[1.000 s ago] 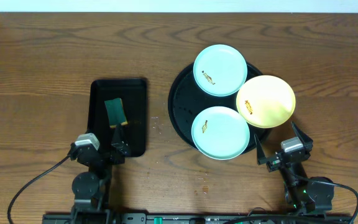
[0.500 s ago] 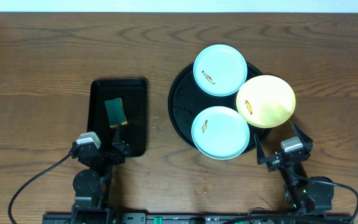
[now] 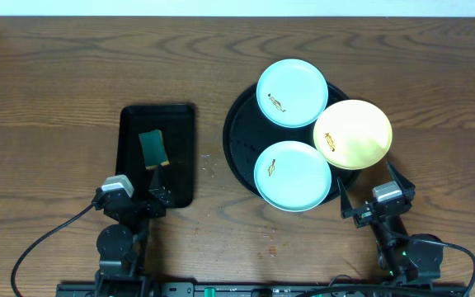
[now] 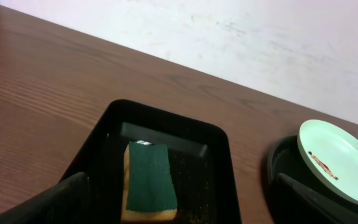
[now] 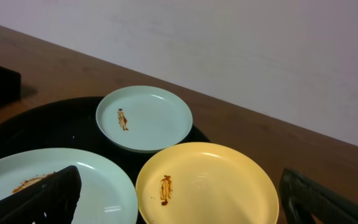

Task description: Clean dirty plates on tray and stack at the side

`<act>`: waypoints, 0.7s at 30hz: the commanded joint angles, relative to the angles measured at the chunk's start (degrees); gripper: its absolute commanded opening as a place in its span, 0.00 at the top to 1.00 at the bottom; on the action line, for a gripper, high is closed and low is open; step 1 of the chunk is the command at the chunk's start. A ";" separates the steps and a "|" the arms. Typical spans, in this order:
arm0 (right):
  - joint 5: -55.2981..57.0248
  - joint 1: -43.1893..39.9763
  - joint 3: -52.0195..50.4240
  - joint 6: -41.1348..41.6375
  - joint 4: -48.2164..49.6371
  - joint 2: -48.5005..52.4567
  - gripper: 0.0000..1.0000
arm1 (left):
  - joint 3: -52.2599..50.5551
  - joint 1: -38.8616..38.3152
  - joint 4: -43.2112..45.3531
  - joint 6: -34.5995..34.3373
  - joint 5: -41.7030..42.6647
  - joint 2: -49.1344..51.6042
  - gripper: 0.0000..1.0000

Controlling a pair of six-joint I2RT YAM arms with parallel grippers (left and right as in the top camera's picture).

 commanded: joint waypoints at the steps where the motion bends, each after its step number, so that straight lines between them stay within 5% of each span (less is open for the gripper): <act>1: -0.09 -0.46 -0.04 0.85 -0.26 0.02 0.01 | -0.90 -0.13 -2.40 0.94 -1.99 -0.02 0.08; 21: -0.07 -0.46 -0.04 -1.77 2.73 0.00 0.01 | -0.90 -0.13 -2.40 0.94 -1.99 -0.02 0.08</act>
